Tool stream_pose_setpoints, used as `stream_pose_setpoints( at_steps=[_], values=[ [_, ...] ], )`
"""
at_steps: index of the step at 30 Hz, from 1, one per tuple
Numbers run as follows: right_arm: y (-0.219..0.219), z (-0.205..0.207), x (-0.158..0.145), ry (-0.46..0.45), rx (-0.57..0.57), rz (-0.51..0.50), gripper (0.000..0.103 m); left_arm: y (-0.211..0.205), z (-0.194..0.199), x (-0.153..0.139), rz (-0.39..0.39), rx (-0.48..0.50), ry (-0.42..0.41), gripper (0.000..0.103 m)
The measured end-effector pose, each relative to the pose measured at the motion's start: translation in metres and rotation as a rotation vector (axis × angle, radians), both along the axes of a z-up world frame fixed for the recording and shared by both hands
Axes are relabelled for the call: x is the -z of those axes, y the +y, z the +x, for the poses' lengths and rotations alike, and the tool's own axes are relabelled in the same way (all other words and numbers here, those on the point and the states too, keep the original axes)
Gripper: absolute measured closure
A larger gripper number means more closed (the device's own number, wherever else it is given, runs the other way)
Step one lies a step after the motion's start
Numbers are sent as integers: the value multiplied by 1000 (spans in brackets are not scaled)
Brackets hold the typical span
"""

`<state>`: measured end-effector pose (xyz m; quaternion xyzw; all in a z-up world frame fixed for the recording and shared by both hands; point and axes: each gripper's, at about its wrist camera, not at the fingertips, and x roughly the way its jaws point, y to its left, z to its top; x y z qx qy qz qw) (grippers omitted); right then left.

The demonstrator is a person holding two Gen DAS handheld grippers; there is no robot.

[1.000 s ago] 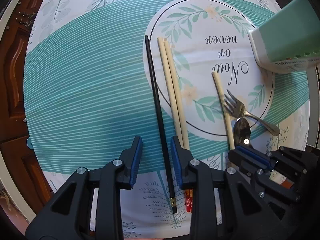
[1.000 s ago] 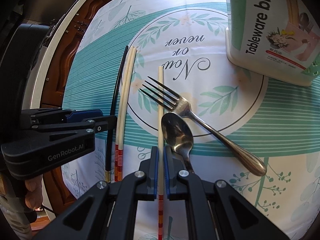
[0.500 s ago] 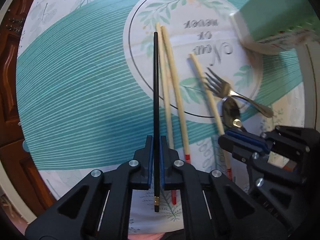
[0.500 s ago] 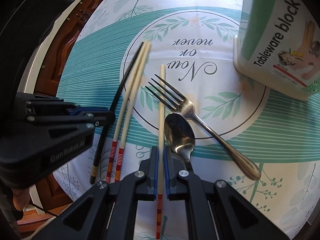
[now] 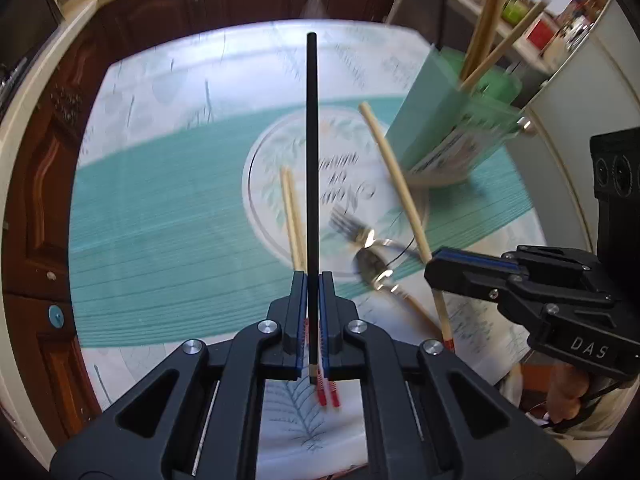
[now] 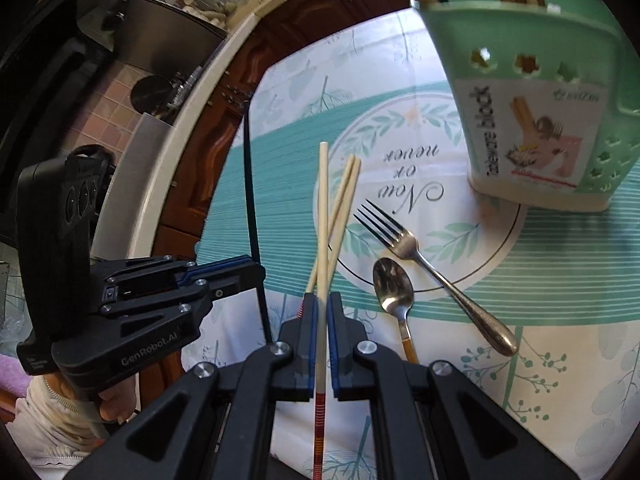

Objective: Organize utensils
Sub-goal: 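Lift both held chopsticks and lower them into the green holder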

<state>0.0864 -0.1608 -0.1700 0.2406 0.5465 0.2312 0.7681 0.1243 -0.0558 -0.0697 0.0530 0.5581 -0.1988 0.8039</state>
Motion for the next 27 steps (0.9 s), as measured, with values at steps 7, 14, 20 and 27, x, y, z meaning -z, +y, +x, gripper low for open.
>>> stream_pose_setpoints(
  at_steps=[7, 14, 20, 27],
  values=[
    [-29, -24, -81, -363, 102, -21, 99, -24, -10, -106, -180, 41, -244, 100],
    [-80, -30, -146, -681, 346, -134, 98, -73, -12, -173, -275, 117, -385, 100],
    [-109, -15, -159, -825, 495, -192, 98, -120, 5, -180, -247, 102, -469, 100],
    [-111, 5, -157, -967, 558, -277, 98, -134, 42, -148, -212, 102, -506, 100]
  ],
)
